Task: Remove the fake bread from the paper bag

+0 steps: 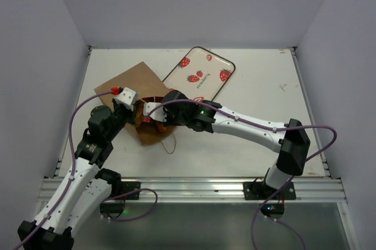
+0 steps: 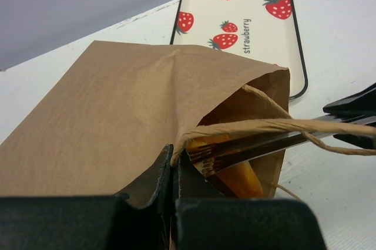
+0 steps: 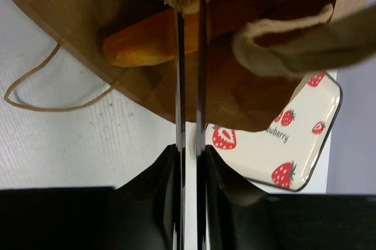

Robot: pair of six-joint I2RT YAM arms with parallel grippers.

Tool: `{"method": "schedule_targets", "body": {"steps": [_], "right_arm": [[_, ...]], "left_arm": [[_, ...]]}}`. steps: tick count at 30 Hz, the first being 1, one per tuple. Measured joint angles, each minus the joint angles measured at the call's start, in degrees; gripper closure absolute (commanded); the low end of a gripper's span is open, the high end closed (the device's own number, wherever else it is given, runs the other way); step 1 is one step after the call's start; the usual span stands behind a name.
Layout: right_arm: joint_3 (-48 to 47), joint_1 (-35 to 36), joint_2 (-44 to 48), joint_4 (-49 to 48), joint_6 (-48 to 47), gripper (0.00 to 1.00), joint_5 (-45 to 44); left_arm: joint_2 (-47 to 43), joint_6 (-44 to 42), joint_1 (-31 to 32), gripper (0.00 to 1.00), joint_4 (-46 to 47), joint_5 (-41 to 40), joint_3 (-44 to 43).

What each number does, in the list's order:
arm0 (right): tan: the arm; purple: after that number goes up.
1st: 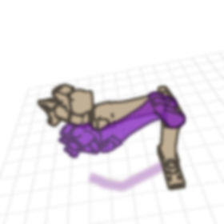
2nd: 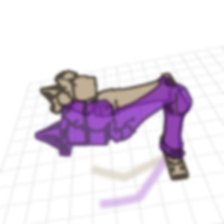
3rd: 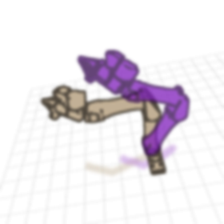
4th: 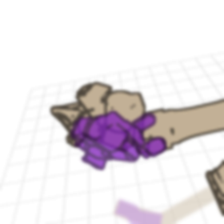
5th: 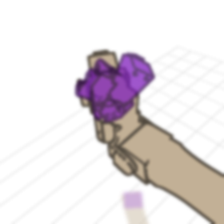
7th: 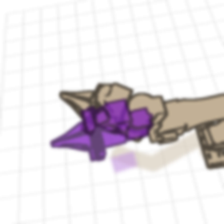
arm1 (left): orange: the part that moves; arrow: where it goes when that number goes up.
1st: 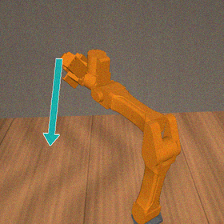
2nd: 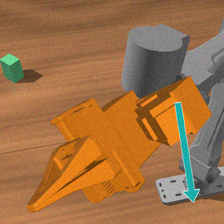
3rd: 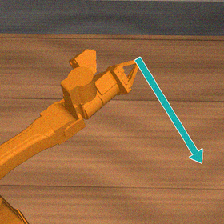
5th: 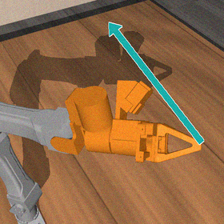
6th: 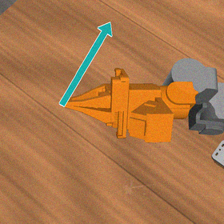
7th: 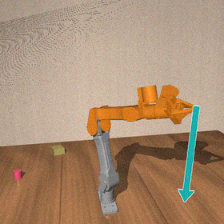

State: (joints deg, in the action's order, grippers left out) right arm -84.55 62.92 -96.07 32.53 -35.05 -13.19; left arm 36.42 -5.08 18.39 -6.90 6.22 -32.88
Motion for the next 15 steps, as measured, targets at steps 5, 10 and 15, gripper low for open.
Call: {"method": "schedule_targets", "body": {"steps": [5, 10, 15], "right_arm": [[0.0, 0.0, 0.0, 0.0, 0.2, 0.96, -0.7], [1.2, 0.0, 3.3, 0.8, -0.4, 1.00, 1.2], [3.7, -1.7, 9.6, 3.6, -1.4, 1.00, 6.6]], "left_arm": [[0.0, 0.0, 0.0, 1.00, 0.0, 0.0, 0.0], [0.0, 0.0, 0.0, 1.00, 0.0, 0.0, 0.0], [0.0, 0.0, -0.1, 1.00, 0.0, -0.3, 0.0]]}}
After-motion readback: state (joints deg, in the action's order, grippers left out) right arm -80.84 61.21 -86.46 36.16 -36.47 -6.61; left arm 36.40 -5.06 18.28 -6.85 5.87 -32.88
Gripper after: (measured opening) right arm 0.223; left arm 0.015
